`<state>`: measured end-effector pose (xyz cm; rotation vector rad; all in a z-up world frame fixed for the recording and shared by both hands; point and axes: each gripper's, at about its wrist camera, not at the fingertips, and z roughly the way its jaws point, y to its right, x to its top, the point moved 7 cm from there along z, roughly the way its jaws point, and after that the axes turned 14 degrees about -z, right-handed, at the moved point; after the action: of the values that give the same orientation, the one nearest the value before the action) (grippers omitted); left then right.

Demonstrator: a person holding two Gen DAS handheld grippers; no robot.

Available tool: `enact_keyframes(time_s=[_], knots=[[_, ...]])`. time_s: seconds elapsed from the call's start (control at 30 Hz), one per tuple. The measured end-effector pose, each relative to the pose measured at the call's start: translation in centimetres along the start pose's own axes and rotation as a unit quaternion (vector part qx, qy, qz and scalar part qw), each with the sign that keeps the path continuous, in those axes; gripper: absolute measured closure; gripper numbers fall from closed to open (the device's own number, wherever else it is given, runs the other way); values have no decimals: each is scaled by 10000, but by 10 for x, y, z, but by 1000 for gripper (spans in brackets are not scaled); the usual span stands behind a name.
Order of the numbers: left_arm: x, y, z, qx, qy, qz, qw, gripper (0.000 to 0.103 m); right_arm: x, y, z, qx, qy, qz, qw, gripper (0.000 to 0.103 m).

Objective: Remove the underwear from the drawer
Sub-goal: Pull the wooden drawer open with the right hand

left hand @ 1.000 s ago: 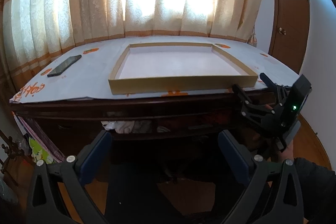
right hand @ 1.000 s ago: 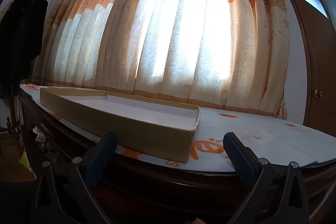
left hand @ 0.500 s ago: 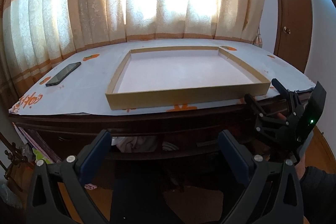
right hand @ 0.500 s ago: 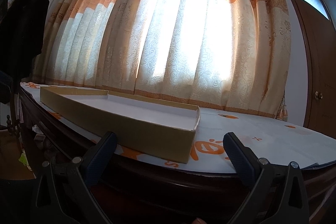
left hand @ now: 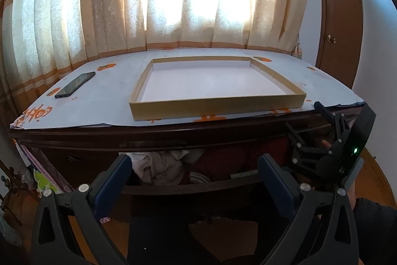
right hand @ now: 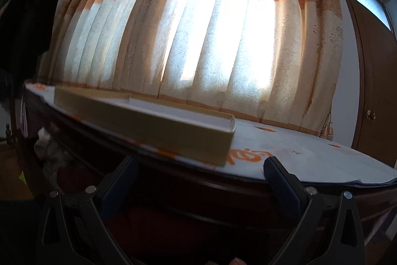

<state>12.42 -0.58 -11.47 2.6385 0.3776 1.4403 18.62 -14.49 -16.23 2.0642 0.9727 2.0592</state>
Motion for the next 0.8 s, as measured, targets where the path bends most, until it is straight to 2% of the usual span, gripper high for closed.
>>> enact_keyframes(time_s=[0.47,0.8], knots=[[-2,0,-16,-119,117,-35,9999,0,-1,-6,-20,182,-226,27,9996,1],[-3,5,-22,-164,140,-3,9998,0,-6,-11,-28,367,-550,8,9978,1]])
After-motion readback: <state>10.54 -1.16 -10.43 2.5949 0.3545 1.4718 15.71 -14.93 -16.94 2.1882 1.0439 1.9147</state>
